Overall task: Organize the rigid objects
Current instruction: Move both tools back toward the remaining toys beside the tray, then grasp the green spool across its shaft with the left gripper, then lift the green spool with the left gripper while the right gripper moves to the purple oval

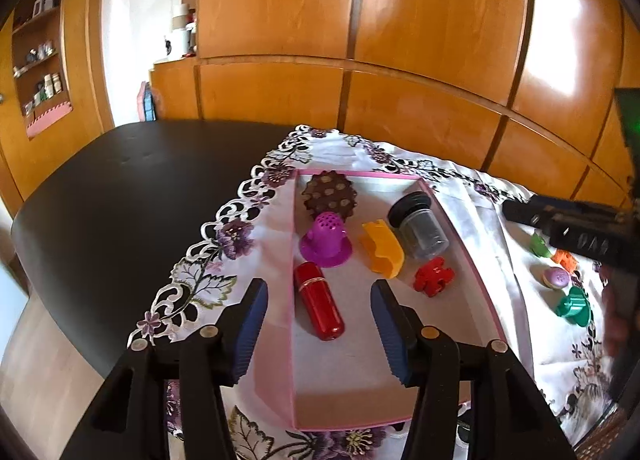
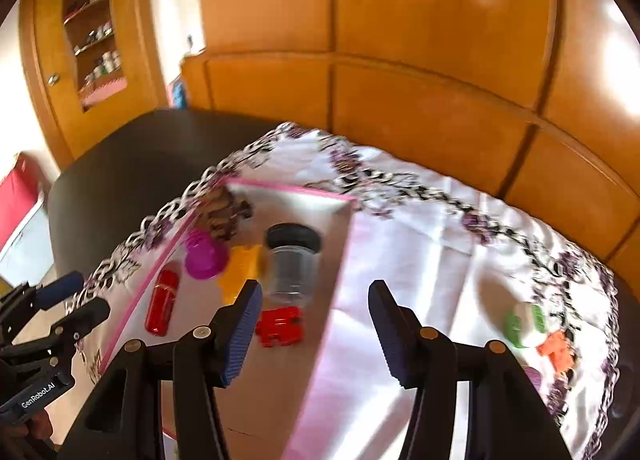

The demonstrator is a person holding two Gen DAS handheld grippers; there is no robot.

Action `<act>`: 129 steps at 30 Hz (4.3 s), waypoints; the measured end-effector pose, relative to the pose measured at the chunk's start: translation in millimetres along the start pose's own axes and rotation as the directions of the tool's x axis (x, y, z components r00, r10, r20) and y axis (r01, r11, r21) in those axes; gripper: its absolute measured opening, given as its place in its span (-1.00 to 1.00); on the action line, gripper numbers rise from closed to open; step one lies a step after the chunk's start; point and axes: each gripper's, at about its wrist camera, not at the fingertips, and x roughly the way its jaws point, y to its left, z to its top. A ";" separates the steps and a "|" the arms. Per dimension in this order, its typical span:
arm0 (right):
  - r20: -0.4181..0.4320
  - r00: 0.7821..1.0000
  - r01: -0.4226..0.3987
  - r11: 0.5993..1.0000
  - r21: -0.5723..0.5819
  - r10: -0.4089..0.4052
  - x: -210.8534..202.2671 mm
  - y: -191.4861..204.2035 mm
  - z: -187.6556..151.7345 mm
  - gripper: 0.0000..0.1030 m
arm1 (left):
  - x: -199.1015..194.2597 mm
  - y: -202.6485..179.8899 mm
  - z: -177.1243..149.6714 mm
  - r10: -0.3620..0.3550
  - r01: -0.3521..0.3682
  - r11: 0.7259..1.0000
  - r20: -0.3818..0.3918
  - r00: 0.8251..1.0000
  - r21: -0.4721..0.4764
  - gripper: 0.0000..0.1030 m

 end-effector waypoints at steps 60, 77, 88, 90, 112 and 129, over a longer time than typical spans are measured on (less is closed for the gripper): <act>-0.132 0.912 0.359 0.602 0.714 -0.388 -73.4 -323.8 -128.6 0.08 | 54.6 -264.8 -13.3 -0.233 0.302 0.859 -0.210 0.950 0.413 0.07; -0.129 0.926 0.333 0.605 0.723 -0.356 -70.7 -324.2 -130.2 0.08 | 79.4 -308.7 -24.8 -0.383 0.490 0.834 -0.375 0.844 0.252 0.60; -0.115 0.934 0.310 0.603 0.735 -0.339 -71.1 -324.2 -129.6 0.08 | 116.2 -364.2 -40.3 -0.334 0.477 0.836 -0.438 0.835 0.272 0.33; -0.119 0.936 0.307 0.602 0.737 -0.332 -69.9 -325.3 -130.6 0.08 | 116.0 -363.1 -44.0 -0.349 0.490 0.822 -0.423 0.836 0.289 0.28; -0.193 0.935 0.343 0.619 0.707 -0.297 -53.1 -322.2 -135.8 0.08 | 88.3 -270.9 -76.8 -0.340 0.407 0.825 -0.232 0.911 0.392 0.16; -0.219 0.973 0.138 0.947 0.289 -0.075 2.4 -218.2 -98.9 0.52 | 87.0 -268.0 -81.1 -0.363 0.409 0.821 -0.189 0.912 0.399 0.16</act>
